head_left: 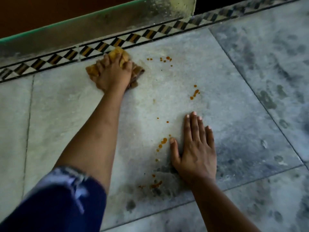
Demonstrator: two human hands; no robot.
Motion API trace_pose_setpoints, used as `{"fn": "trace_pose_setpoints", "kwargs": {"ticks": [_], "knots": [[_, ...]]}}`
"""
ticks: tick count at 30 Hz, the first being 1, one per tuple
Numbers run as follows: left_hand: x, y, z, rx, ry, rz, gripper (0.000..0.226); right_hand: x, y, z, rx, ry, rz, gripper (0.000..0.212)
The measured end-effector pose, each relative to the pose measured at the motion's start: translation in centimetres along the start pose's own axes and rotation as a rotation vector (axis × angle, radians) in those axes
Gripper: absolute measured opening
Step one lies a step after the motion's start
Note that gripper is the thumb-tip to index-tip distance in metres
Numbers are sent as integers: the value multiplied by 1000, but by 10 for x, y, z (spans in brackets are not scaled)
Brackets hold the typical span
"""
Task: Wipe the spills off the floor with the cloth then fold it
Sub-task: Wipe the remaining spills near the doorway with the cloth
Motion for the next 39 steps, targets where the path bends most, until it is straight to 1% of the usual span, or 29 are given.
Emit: {"fn": "trace_pose_setpoints", "kwargs": {"ticks": [1,2,5,7,8,9,10,12,14,15,16,18,21,23,24,25,26,27,29,31,33,34,36,38,39], "knots": [[-7,7,-18,-22,-1,33,63,0,0,0,0,-1,0,73],[-15,7,-38,-81,15,62,66,0,0,-1,-2,-1,-1,73],[-31,-33,-84,-357,123,96,70,2,1,-1,-4,6,-1,73],[-33,-67,-75,-520,170,112,71,2,1,0,-8,14,-7,72],[-29,-77,-62,-562,170,103,70,2,0,-1,-10,21,-9,72],[-21,-80,-45,-561,162,86,69,2,0,-1,-10,27,-14,72],[-12,-72,-30,-519,149,67,65,2,0,-2,-11,31,-17,72],[0,-36,-6,-325,126,46,60,2,-1,-1,-9,33,-14,72],[4,-3,-6,-144,101,39,64,2,0,0,-8,34,-19,72],[1,7,-17,-105,94,44,67,2,0,-1,-7,31,-20,72],[-4,13,-32,-102,94,51,68,2,0,0,-6,30,-14,72],[-20,9,-74,-190,89,85,69,2,0,1,-3,24,-11,72],[-43,-36,-129,-458,150,135,67,2,0,-1,-10,14,-5,73],[-47,-70,-128,-629,186,140,64,2,0,-2,-13,19,-3,73],[-44,-81,-114,-683,183,127,64,2,1,-1,-13,24,-6,73],[-38,-87,-97,-701,164,111,64,3,1,-2,-12,28,-9,73],[-30,-85,-81,-684,147,102,65,3,0,-2,-12,36,-10,73],[-24,-74,-67,-632,138,98,63,3,0,-1,-12,44,-10,73],[-19,-42,-58,-474,132,113,58,3,0,0,-10,52,3,73],[-23,-18,-75,-364,133,136,60,3,0,0,-8,59,4,73],[-38,-12,-106,-340,134,174,65,2,-1,-1,-8,56,1,74],[-46,-17,-122,-366,146,184,67,2,-1,-1,-8,54,2,74],[-55,-43,-145,-477,190,187,66,3,-2,0,-6,55,-3,74],[-54,-80,-144,-631,205,184,64,3,-1,0,-6,60,-14,74],[-51,-94,-133,-702,185,182,66,2,-1,-1,-7,66,-12,74]]}}
Point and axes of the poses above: each hand's wrist, its own y-axis towards the middle knuckle, its own x-axis out of the back of the hand, z = x × y, the point moved 10 cm from there along y, towards the middle knuckle, and after that the axes turned 5 degrees about -y, right-handed, at the moved point
